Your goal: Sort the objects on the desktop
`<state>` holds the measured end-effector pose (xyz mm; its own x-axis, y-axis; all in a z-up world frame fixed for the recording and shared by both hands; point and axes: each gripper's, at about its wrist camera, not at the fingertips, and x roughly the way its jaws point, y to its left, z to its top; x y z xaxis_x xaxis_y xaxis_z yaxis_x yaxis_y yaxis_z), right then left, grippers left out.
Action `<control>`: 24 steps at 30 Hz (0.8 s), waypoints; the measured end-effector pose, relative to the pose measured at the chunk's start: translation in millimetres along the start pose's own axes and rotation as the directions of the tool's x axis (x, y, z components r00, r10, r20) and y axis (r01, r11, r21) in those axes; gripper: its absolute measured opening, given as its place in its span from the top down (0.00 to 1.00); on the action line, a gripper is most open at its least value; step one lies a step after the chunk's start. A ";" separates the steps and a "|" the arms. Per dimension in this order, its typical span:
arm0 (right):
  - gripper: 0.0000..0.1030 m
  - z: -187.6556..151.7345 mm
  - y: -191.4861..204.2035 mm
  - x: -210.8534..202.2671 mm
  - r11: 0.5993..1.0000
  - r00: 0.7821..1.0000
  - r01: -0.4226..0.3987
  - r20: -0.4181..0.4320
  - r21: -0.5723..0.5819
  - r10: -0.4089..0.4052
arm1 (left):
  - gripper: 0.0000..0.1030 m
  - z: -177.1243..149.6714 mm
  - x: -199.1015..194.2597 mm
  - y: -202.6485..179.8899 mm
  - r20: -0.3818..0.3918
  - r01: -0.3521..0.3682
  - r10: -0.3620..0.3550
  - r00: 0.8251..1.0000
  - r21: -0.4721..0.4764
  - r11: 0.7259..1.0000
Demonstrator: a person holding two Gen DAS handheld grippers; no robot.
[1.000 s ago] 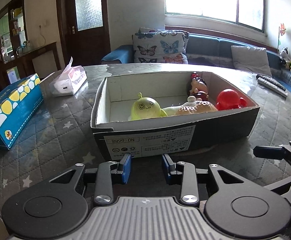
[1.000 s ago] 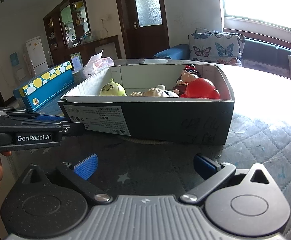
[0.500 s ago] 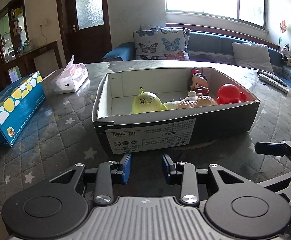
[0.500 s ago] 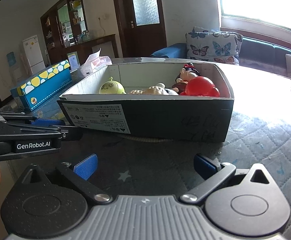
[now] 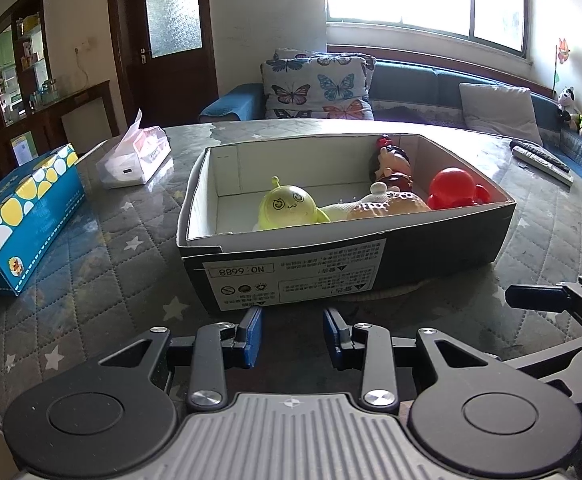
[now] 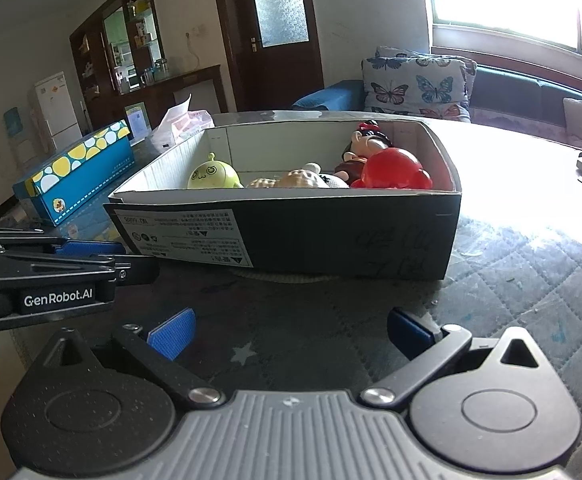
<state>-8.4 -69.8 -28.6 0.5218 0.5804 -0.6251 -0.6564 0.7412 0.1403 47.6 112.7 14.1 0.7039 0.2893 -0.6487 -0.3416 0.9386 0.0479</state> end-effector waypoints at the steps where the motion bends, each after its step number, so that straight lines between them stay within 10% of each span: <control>1: 0.00 0.2 -0.1 0.6 1.000 1.000 0.000 -0.001 0.001 0.000 | 0.65 0.1 0.8 -0.5 -0.003 0.001 -0.001 1.000 0.002 1.000; 24: 0.00 8.7 -12.8 18.2 0.999 0.999 0.010 -0.040 0.034 -0.008 | 0.65 9.6 21.4 1.5 -0.048 0.001 -0.001 0.999 0.007 1.000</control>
<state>14.3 -65.7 -35.2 0.5053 0.5604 -0.6562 -0.6322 0.7580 0.1605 68.2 122.1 7.6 0.6735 0.2794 -0.6844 -0.3363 0.9403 0.0529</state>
